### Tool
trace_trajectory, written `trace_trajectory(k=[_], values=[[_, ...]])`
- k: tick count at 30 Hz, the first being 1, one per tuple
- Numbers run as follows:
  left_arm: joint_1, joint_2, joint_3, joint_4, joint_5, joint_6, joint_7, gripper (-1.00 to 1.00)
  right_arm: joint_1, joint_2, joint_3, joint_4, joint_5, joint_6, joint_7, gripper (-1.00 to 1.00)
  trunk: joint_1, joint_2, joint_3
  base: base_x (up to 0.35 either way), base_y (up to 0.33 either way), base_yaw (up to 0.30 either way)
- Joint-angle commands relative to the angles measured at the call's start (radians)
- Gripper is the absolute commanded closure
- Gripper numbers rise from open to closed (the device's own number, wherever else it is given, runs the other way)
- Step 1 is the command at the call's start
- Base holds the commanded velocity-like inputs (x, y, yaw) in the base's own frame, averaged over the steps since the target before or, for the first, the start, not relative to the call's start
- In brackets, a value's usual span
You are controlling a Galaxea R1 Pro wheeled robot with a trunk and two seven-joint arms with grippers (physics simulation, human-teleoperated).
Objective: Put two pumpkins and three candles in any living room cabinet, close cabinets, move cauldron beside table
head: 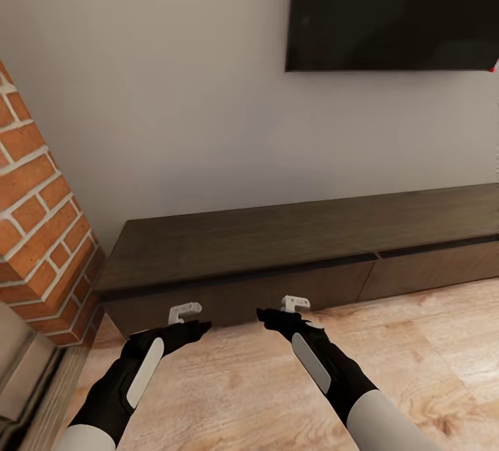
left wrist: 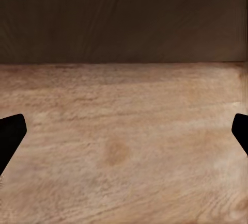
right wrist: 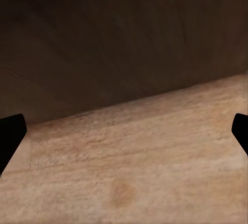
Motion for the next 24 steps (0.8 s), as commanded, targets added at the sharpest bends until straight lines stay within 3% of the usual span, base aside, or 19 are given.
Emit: trace_trajectory(k=[1, 8, 24], values=[[0.0, 0.0, 0.001, -0.001, -0.001, 0.005, -0.002, -1.0, -0.001, -0.001, 0.003, -0.002, -0.011, 0.002, -0.009, -1.0, -0.001, 0.0, 0.003, 0.0, 0.0, 0.0], [0.0, 0.002, 0.025, -0.001, 0.024, 0.005, -0.001, -1.0, -0.001, -0.001, 0.003, -0.004, -0.01, 0.002, -0.008, -1.0, -0.004, 0.002, 0.03, -0.116, 0.0, 0.0], [0.0, 0.002, 0.029, -0.003, 0.027, 0.006, -0.007, -1.0, -0.001, -0.002, 0.003, -0.012, -0.002, -0.012, -0.006, -1.0, -0.011, 0.005, 0.092, -0.025, 0.0, 0.0]])
